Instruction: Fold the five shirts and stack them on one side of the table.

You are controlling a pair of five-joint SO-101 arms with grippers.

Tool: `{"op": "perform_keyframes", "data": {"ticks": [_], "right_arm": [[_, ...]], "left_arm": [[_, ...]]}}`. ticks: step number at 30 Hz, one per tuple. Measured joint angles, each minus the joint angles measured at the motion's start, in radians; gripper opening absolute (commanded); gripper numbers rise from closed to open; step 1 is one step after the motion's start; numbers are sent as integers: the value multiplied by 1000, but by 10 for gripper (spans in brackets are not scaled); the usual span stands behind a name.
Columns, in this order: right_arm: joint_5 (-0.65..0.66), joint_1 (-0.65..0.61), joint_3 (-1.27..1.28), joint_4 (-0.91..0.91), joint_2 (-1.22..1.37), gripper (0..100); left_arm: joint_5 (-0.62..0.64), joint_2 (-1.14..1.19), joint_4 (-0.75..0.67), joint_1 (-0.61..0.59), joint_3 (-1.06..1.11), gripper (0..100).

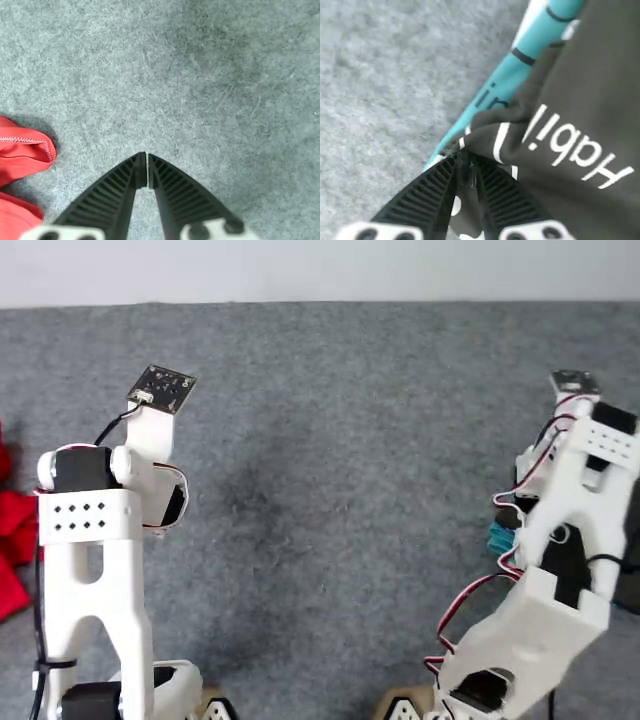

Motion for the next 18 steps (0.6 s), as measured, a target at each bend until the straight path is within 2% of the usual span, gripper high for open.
{"op": "perform_keyframes", "data": {"ticks": [5, 11, 18], "right_arm": [[0, -2, 0, 18, -132, 9], [0, 78, 14, -133, -206, 9], [0, 80, 64, -342, 9, 9]], "left_arm": [[0, 0, 0, 0, 0, 14], [0, 0, 0, 0, 0, 14], [0, 0, 0, 0, 0, 14]]}}
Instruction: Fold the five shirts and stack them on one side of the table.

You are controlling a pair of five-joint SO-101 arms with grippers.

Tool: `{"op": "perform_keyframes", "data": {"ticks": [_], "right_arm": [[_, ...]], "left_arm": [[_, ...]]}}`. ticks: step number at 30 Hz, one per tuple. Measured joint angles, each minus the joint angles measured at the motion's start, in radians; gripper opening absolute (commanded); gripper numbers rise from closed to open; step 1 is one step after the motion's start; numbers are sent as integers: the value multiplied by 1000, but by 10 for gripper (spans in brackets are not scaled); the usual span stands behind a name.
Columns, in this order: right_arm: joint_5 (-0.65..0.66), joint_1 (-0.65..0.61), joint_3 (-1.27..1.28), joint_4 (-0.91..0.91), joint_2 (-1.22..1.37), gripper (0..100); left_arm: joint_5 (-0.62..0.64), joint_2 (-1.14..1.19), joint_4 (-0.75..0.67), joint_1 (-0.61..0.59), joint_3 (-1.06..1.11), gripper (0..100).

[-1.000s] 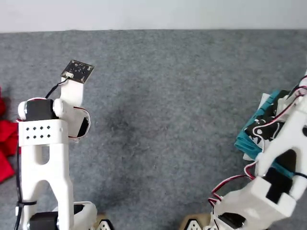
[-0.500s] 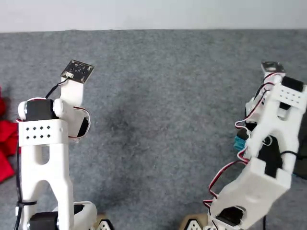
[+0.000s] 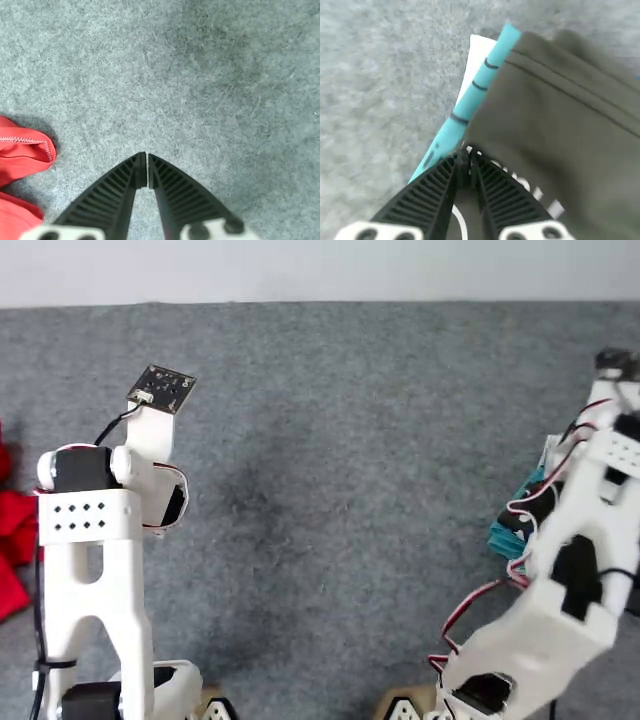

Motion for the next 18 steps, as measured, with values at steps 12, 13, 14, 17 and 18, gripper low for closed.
{"op": "perform_keyframes", "data": {"ticks": [12, 13, 14, 17, 18], "right_arm": [[0, -8, -58, 137, -57, 9], [0, -14, -58, 167, -89, 9], [0, -21, -58, 193, -120, 9], [0, -55, -58, 281, -209, 9], [0, -68, -58, 315, -233, 9]], "left_arm": [[0, 0, 0, 0, 0, 14], [0, 0, 0, 0, 0, 14], [0, 0, 0, 0, 0, 14], [0, 0, 0, -11, 0, 15], [0, 0, 0, -31, -8, 16]]}}
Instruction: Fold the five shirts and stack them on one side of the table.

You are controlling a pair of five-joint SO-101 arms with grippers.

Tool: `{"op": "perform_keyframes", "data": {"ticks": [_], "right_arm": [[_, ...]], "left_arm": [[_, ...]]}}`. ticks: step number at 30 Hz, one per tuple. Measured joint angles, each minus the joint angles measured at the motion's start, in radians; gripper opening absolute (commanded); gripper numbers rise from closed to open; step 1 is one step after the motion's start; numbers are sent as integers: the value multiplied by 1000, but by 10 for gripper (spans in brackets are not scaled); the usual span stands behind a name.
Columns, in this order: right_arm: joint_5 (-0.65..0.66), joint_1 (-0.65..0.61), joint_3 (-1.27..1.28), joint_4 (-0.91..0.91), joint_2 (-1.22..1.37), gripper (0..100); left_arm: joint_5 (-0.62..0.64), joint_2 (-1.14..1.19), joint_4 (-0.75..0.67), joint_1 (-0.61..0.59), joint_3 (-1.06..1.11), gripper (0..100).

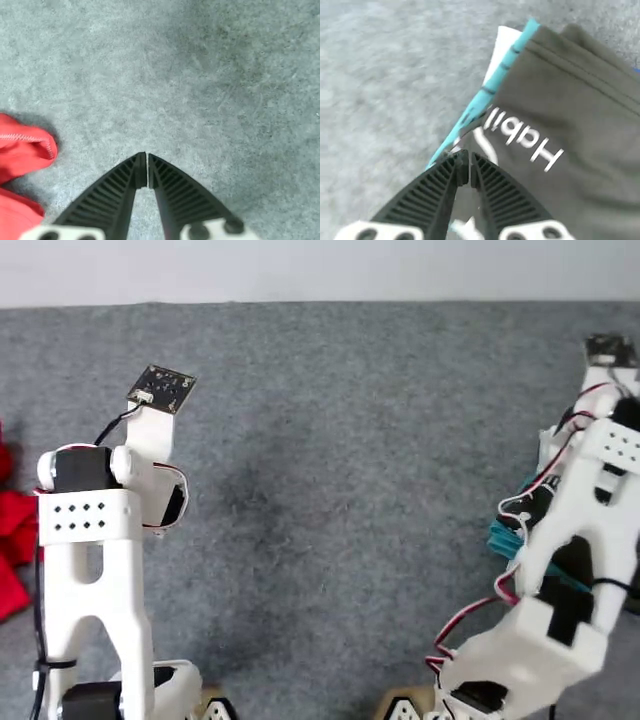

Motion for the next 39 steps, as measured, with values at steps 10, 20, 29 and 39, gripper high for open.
{"op": "perform_keyframes", "data": {"ticks": [10, 20, 29, 39], "right_arm": [[0, -75, 0, 302, -60, 9], [0, -75, 63, 338, -68, 9], [0, -75, 138, 339, -68, 9], [0, -75, 193, 339, -92, 9]], "left_arm": [[-28, 0, 0, -356, -57, 261], [-293, 133, -147, -631, -23, 261], [-304, 420, -345, -634, -23, 261], [-273, 686, -546, -634, -29, 177]]}}
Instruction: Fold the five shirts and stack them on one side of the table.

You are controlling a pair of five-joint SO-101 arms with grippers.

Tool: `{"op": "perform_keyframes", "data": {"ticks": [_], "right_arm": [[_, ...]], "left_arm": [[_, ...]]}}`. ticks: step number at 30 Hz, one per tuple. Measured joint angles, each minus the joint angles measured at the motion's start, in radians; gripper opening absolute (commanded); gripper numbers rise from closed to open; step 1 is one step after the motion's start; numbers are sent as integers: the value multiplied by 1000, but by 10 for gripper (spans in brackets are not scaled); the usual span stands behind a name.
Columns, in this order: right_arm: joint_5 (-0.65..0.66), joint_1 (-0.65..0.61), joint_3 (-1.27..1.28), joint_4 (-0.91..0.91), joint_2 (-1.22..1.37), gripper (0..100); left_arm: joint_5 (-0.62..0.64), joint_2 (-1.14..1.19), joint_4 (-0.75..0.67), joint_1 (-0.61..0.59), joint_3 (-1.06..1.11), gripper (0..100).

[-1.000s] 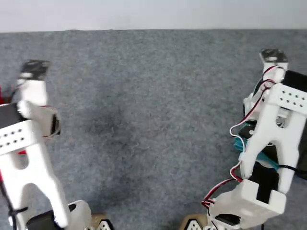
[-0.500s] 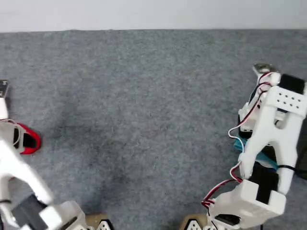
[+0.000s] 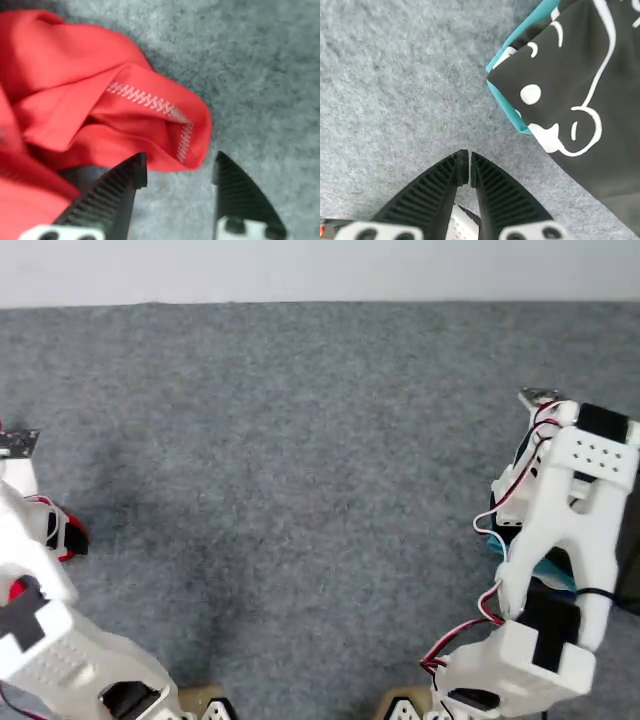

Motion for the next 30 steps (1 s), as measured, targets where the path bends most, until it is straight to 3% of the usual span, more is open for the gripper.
{"op": "perform_keyframes", "data": {"ticks": [6, 13, 17, 22, 30], "right_arm": [[-34, 0, 35, 0, -41, 9], [-40, 0, 110, 0, -130, 9], [-40, 0, 146, 0, -172, 9], [-40, 0, 183, 0, -193, 9], [-40, 0, 190, 0, -193, 9]], "left_arm": [[0, 101, 2, 34, -68, 13], [14, 114, 106, 129, -178, 13], [95, 9, 158, 216, -244, 13], [199, -175, 226, 385, -269, 13], [341, -442, 278, 769, -270, 13]]}}
